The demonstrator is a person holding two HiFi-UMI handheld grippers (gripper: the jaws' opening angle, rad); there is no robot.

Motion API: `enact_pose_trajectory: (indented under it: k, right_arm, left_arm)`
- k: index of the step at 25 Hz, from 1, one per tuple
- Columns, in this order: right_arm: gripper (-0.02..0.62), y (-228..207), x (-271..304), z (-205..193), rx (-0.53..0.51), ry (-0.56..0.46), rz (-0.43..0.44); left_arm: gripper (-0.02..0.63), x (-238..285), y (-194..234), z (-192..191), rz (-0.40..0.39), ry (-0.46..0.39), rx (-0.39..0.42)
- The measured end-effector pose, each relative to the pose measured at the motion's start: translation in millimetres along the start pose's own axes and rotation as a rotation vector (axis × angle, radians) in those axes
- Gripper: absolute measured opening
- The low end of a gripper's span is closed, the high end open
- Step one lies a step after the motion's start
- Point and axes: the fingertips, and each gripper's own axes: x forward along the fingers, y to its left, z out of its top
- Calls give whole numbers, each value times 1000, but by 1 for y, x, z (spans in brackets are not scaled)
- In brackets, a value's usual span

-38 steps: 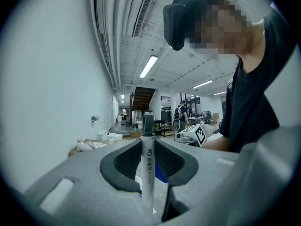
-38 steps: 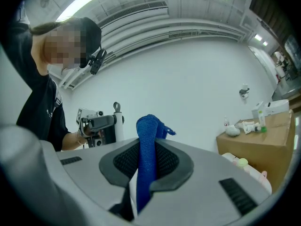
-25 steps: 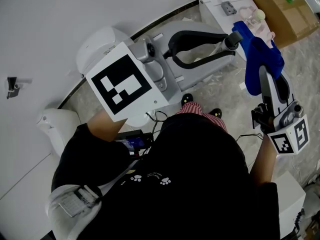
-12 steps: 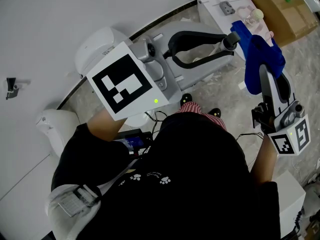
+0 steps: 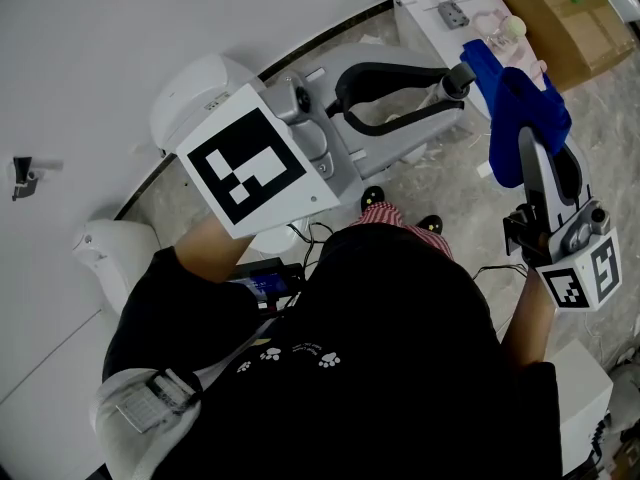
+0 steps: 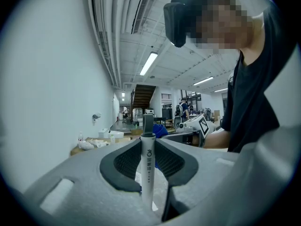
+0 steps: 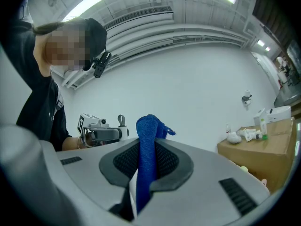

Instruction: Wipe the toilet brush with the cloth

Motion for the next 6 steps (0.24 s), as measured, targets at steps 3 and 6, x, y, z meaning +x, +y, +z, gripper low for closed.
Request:
enact_pose_trajectory:
  k: [3, 6]
  right_arm:
    - [63, 0, -1, -1, 1, 1, 2]
    - [63, -1, -3, -2, -1, 3, 5]
  left_arm:
    - [94, 2, 0, -2, 2, 4, 0]
    - [94, 4, -1, -6, 4, 10, -2]
